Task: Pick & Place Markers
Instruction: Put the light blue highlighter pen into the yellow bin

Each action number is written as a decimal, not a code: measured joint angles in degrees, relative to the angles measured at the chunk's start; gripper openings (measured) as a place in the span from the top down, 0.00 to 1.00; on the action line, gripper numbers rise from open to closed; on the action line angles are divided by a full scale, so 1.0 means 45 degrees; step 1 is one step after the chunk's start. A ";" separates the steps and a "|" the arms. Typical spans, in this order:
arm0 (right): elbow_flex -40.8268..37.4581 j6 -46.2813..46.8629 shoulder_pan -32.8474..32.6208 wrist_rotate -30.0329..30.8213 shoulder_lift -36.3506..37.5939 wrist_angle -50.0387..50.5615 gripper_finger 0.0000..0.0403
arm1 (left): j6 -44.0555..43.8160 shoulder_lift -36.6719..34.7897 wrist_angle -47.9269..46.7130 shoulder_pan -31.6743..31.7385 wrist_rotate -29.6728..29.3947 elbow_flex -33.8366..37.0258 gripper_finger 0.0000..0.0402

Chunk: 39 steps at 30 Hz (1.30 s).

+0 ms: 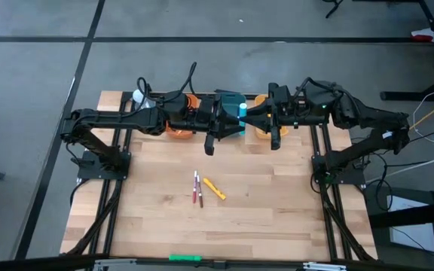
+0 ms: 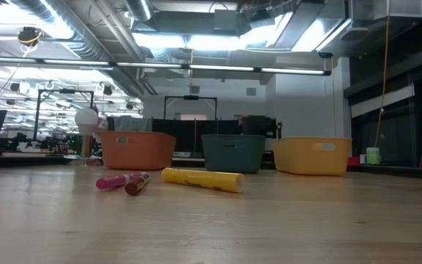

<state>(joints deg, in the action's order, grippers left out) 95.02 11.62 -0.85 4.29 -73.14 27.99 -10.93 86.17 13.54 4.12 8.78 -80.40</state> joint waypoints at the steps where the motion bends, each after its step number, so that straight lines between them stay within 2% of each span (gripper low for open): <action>1: 0.0000 0.0010 0.0001 0.0000 0.0000 0.0000 0.85 | -0.0017 0.0000 0.0000 0.0000 0.0005 0.0000 0.80; 7: 0.0000 0.0000 0.0001 0.0005 0.0000 0.0028 0.85 | -0.0100 0.0000 0.0019 -0.0079 -0.0107 0.0000 0.64; 16: 0.0000 -0.0010 0.0001 0.0000 0.0000 -0.0024 0.85 | -0.0121 0.0000 0.0015 -0.0227 -0.1042 0.0000 0.46; 20: 0.0000 -0.0010 0.0001 0.0000 0.0000 -0.0035 0.85 | -0.0062 0.0000 0.0010 -0.0266 -0.0974 0.0000 0.40; 39: 0.0000 0.0043 -0.0004 -0.0159 0.0581 -0.0425 0.85 | -0.0100 -0.0147 -0.0190 -0.0253 -0.0801 0.0000 0.38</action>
<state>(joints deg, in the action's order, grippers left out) 95.02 11.81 -0.86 3.58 -70.53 26.08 -11.38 85.51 12.69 2.98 5.17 -80.40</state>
